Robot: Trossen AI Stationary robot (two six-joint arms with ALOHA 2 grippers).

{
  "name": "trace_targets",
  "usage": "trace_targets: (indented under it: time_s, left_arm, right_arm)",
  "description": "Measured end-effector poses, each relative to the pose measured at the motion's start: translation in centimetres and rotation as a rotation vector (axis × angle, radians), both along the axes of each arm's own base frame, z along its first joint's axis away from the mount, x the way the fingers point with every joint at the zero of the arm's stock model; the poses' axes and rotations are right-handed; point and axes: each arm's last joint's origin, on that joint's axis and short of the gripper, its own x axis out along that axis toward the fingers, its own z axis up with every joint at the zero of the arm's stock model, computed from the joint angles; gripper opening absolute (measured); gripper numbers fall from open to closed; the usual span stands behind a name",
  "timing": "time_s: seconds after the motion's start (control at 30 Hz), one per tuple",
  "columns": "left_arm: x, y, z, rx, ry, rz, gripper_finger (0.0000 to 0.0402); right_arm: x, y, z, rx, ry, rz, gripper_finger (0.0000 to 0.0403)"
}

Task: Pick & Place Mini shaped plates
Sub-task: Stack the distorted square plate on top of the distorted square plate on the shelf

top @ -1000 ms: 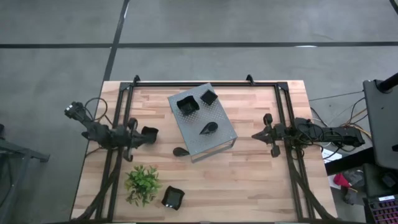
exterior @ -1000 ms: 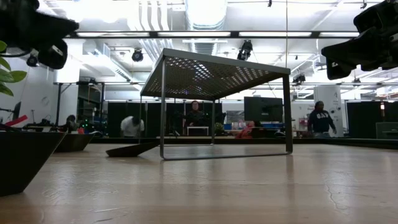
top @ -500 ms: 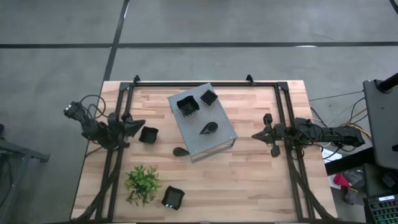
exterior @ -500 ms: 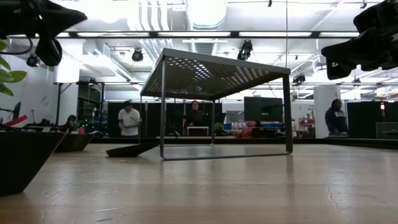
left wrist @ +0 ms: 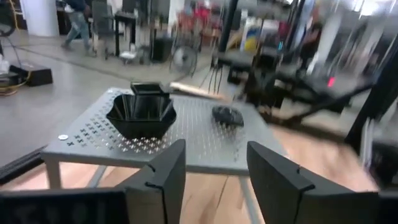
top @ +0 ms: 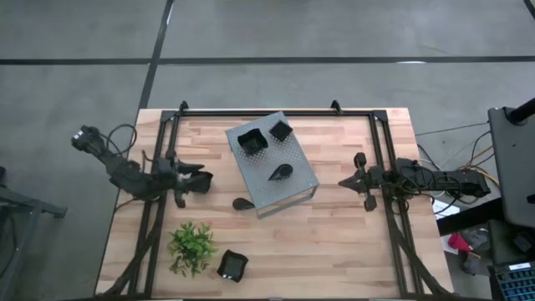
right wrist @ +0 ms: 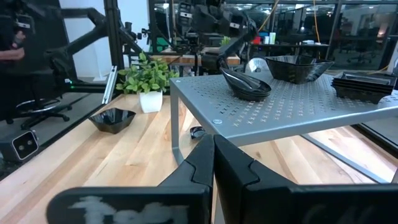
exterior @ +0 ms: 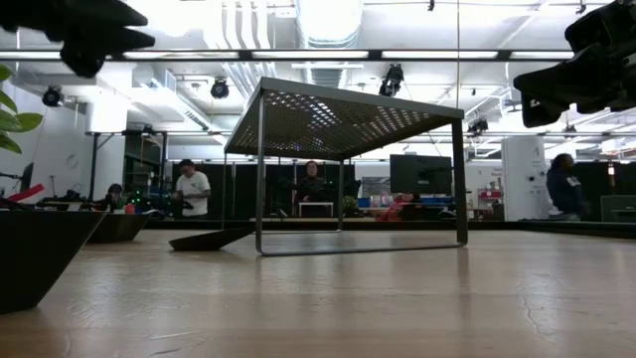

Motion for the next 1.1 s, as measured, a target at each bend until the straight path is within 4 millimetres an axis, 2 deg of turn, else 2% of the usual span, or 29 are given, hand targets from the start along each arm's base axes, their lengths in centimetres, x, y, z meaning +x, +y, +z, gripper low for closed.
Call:
trace_targets:
  time_s: [0.13, 0.27, 0.4, 0.57, 1.0, 1.1]
  left_arm:
    - [0.4, -0.3, 1.6, 0.05, 0.185, 0.008, 0.0157]
    - [0.5, -0.5, 1.7, 0.07, 0.387, 0.051, 0.0146]
    - [1.2, -1.2, 0.4, 0.046, 0.551, 0.026, 0.0136]
    - [2.2, -2.1, -1.2, 0.049, 0.67, 0.003, 0.0133]
    - [2.3, -1.8, -4.2, 0.06, 1.032, 0.042, 0.0133]
    - [2.7, -1.6, -4.7, 0.046, 1.065, 0.06, 0.0133]
  right_arm:
    - [0.0, 0.0, 0.0, 0.0, 0.0, 0.0, 0.0009]
    - [0.0, 0.0, 0.0, 0.0, 0.0, 0.0, 0.0009]
    - [0.0, 0.0, 0.0, 0.0, 0.0, 0.0, 0.0009]
    - [0.0, 0.0, 0.0, 0.0, 0.0, 0.0, 0.0009]
    - [0.0, 0.0, 0.0, 0.0, 0.0, 0.0, 0.0009]
    - [0.0, 0.0, 0.0, 0.0, 0.0, 0.0, 0.0009]
